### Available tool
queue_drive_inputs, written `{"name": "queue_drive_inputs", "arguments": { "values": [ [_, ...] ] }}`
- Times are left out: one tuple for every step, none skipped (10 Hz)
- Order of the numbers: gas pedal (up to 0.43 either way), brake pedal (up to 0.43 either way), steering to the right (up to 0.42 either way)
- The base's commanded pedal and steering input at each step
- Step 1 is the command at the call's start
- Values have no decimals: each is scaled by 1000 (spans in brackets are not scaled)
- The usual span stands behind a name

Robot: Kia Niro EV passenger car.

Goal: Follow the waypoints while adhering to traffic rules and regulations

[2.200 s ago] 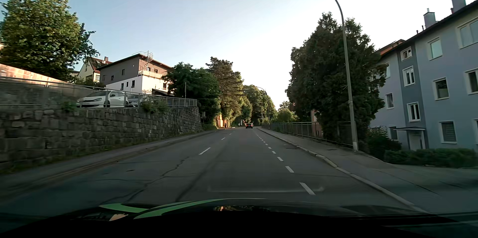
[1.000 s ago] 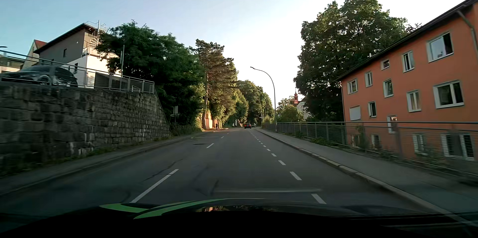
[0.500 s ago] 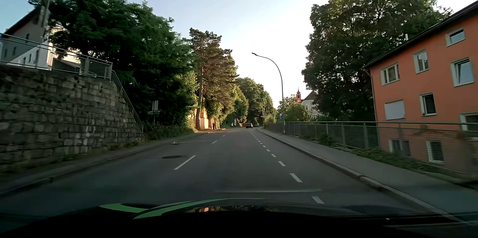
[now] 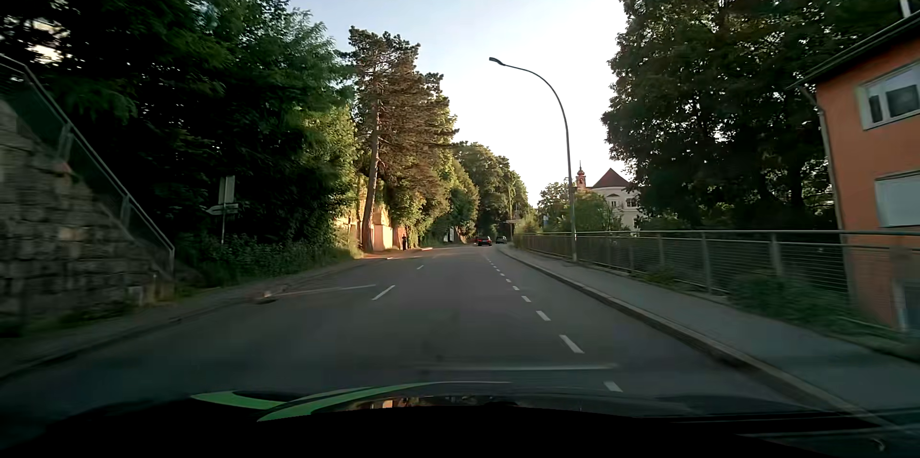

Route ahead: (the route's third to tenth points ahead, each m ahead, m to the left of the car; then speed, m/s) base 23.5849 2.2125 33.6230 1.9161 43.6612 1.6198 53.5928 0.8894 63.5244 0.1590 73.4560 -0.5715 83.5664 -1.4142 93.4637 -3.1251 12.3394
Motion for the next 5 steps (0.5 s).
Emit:
{"name": "queue_drive_inputs", "arguments": {
  "values": [
    [189, 0, -2],
    [189, 0, -2],
    [189, 0, -2],
    [189, 0, -2],
    [189, 0, -2]
  ]
}}
